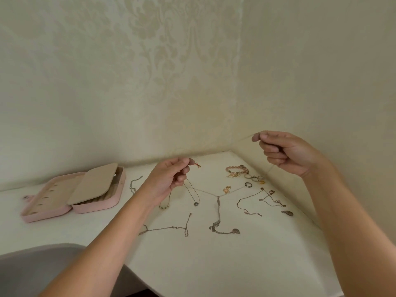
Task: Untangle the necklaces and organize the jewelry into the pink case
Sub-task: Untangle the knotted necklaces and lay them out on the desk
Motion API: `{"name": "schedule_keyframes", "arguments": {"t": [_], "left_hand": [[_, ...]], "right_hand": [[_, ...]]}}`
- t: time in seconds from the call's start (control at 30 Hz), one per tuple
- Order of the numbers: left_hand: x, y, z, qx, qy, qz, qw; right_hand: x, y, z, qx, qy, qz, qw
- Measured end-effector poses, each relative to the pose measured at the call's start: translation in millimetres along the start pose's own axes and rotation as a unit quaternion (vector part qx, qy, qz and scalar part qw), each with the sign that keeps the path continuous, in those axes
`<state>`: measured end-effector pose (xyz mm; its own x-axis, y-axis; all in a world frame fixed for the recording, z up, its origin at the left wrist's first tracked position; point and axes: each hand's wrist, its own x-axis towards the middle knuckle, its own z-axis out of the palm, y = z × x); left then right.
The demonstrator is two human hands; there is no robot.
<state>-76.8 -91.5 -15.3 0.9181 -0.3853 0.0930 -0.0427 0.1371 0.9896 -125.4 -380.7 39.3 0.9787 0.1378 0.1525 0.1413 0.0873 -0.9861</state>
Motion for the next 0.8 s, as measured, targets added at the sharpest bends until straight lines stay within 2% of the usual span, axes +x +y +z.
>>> {"name": "schedule_keyframes", "arguments": {"t": [0.07,0.27,0.53,0.67,0.8], "left_hand": [[-1,-1,-2,0.015,0.018,0.006,1.000],[-6,-3,1,0.058,-0.012,-0.018,0.998],[16,-8,3,0.000,0.026,-0.069,0.997],[41,-16,6,0.031,0.050,-0.086,0.995],[71,-27,11,0.099,0.078,-0.105,0.986]], "right_hand": [[-3,4,-5,0.005,0.016,0.005,1.000],[-9,12,-10,0.020,0.037,0.028,0.999],[-5,16,-12,0.058,0.067,0.080,0.993],[14,23,-7,0.021,0.066,0.125,0.990],[45,32,1,-0.070,0.059,0.156,0.983]]}}
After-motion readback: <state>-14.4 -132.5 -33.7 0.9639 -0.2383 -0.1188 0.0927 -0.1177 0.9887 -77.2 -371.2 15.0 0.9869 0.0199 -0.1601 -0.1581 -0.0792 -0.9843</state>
